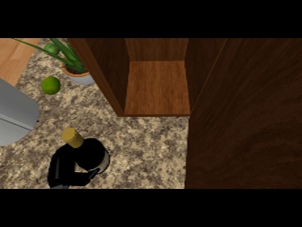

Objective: Pick up the wine, place it into the cabinet and close the cabinet

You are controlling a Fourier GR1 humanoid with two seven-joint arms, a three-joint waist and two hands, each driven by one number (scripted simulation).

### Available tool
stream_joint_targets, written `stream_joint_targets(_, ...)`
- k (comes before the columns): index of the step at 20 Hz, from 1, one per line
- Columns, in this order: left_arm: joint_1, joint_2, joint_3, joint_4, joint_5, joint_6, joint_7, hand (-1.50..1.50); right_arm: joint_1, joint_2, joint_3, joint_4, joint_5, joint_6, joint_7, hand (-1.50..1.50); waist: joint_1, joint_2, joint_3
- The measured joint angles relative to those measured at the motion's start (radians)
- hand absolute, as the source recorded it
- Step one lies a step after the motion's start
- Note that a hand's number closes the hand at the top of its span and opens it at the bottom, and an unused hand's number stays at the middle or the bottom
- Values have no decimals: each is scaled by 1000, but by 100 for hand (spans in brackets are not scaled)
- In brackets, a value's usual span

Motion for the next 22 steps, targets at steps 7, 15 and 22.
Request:
stream_joint_targets(7, 108, 16, -63, -115, -24, -66, 4, 150, -6, -7, -16, 10, -14, 2, 3, -150, 2, 2, -3)
stream_joint_targets(15, 281, 5, -131, -418, 29, -121, 135, 150, 11, -3, -18, 1, -22, 5, 1, -150, 7, 7, -10)
stream_joint_targets(22, 420, -37, -212, -789, 74, -67, 334, 150, 6, -9, -37, 38, -30, 21, -31, -150, 7, 8, -11)
